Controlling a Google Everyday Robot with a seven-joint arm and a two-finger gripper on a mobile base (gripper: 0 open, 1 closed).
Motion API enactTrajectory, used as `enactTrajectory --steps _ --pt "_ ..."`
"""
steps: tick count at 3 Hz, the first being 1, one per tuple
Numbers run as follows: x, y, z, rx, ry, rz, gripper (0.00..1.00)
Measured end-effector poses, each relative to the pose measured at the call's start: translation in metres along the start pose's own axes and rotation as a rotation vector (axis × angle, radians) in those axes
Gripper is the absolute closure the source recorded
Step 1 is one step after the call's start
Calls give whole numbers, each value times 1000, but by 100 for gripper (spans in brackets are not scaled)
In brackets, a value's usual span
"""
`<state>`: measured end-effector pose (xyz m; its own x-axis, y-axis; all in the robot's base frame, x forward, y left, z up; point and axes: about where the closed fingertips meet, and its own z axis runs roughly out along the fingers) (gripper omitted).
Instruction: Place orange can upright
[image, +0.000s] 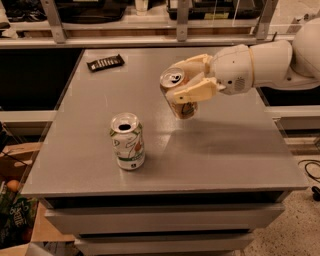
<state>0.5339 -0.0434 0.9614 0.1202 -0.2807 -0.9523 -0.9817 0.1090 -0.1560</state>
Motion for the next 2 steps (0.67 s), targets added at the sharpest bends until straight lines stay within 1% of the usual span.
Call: enactTrajectory --steps 1,2 --pt "4 5 2 -17 -31 -5 100" --pt "7 6 3 -24 -46 11 100"
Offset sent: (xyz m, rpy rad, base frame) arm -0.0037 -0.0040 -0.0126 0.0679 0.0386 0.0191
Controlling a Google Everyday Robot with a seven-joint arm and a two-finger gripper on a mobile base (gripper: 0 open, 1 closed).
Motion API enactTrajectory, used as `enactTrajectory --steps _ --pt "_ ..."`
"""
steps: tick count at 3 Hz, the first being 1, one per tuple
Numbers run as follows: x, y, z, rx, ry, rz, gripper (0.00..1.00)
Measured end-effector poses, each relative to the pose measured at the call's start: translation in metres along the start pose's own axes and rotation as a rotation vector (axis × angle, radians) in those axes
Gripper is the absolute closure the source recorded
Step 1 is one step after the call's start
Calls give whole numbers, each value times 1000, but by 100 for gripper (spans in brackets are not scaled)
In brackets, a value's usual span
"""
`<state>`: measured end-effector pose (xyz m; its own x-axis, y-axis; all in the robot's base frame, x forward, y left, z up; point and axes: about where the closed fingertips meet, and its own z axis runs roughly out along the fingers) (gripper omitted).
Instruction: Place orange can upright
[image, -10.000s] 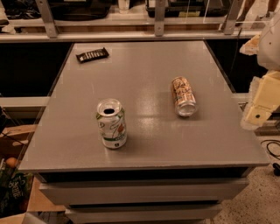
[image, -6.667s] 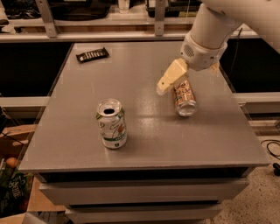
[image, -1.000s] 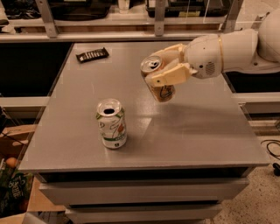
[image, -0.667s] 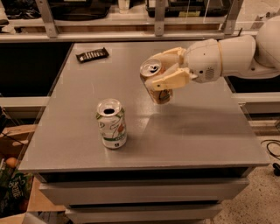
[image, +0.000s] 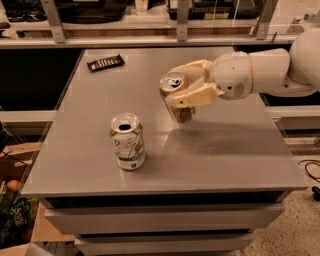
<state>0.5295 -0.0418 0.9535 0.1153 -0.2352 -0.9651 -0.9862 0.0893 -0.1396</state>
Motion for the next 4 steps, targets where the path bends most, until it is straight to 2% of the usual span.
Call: enactTrajectory --steps 4 --pt "17 -5 0 -16 -79 108 100"
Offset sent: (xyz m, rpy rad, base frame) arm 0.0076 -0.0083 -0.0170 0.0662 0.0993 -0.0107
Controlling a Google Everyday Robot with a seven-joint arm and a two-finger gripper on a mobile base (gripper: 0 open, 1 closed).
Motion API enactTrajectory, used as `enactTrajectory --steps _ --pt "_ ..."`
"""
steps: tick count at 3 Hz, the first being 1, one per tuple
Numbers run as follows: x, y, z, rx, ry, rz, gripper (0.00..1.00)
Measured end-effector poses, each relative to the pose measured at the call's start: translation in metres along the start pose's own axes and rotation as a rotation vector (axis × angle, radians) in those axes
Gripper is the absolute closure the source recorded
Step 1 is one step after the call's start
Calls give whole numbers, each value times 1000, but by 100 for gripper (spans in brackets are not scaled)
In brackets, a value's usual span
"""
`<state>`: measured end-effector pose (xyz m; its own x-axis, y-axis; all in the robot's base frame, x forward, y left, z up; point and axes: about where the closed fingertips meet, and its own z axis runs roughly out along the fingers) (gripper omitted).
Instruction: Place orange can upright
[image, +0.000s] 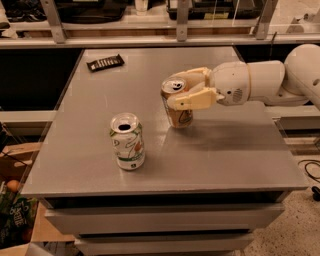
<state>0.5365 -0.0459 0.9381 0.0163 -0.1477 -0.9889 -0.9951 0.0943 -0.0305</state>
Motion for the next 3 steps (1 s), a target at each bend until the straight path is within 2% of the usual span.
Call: enactTrajectory --steps 2,3 --pt "3 -2 -2 -14 -48 33 100" --pt "4 -5 -3 -17 -65 65 84"
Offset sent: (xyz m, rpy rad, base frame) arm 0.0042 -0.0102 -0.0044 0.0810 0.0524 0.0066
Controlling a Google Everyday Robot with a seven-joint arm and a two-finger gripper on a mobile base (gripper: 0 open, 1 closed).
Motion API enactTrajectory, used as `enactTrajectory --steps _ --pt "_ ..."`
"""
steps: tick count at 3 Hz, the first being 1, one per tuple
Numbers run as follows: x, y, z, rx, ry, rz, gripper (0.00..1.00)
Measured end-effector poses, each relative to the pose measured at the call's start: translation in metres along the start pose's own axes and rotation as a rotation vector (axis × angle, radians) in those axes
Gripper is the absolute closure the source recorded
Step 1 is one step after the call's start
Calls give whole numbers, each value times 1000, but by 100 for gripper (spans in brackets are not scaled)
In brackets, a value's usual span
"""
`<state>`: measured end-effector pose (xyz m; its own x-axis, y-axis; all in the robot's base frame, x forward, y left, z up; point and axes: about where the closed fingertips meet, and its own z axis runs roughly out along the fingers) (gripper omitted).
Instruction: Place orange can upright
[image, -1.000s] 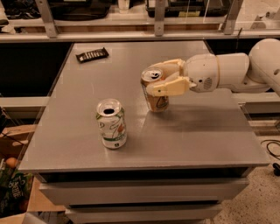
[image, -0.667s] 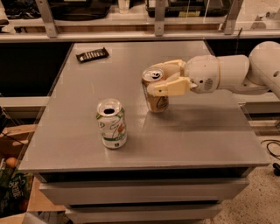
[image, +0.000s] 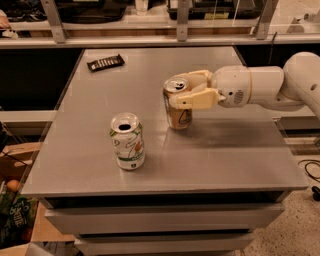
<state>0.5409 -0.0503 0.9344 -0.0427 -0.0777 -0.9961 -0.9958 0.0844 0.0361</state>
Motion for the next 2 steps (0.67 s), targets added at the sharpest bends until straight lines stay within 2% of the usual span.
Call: enactTrajectory --steps 2 --pt "2 -4 -2 -10 -18 30 37"
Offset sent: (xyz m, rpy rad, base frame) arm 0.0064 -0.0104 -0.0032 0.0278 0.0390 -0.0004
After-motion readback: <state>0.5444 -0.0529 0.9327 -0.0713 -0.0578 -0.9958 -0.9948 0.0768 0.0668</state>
